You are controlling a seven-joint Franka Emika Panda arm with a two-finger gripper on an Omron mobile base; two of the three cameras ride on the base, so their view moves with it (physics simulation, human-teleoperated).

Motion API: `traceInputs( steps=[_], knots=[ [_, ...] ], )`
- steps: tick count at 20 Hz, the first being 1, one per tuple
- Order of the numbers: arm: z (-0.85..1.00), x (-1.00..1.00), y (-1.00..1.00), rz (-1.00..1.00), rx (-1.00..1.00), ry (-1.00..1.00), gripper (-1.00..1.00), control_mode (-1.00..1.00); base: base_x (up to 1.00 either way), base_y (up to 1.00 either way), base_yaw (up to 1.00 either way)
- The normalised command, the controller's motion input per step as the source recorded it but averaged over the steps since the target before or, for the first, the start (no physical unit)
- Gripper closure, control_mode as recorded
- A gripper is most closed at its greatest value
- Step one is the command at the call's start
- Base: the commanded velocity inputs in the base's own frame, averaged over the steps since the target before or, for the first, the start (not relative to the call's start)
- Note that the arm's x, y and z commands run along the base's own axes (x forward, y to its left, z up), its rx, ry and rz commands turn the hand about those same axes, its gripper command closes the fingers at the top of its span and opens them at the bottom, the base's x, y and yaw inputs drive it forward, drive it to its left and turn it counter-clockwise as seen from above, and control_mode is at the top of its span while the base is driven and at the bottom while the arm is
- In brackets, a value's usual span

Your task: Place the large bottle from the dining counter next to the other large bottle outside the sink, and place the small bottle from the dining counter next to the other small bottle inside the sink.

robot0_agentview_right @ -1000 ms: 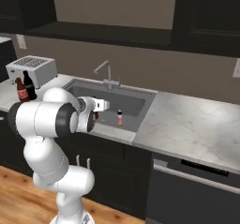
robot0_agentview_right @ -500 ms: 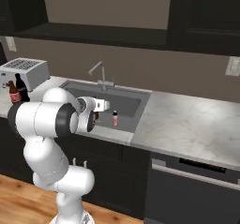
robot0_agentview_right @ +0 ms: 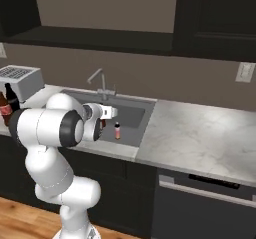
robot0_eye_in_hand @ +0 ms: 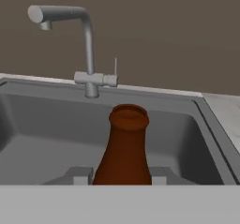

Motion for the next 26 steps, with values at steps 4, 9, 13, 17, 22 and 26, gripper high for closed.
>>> traceInputs(
  steps=[4, 9, 13, 17, 22, 26],
  knots=[
    [0.0, 0.0, 0.0, 0.0, 0.0, 0.0, 1.0, 1.0, 0.4, 0.32, -0.1],
    [0.0, 0.0, 0.0, 0.0, 0.0, 0.0, 1.0, 1.0, 0.38, 0.31, -0.09],
    [0.0, 0.0, 0.0, 0.0, 0.0, 0.0, 1.0, 1.0, 0.4, 0.27, -0.09],
    [0.0, 0.0, 0.0, 0.0, 0.0, 0.0, 1.0, 1.0, 0.35, 0.25, -0.09],
    [0.0, 0.0, 0.0, 0.0, 0.0, 0.0, 1.0, 1.0, 0.3, 0.22, -0.07],
    [0.0, 0.0, 0.0, 0.0, 0.0, 0.0, 1.0, 1.0, 0.2, 0.04, -0.02]
  ],
)
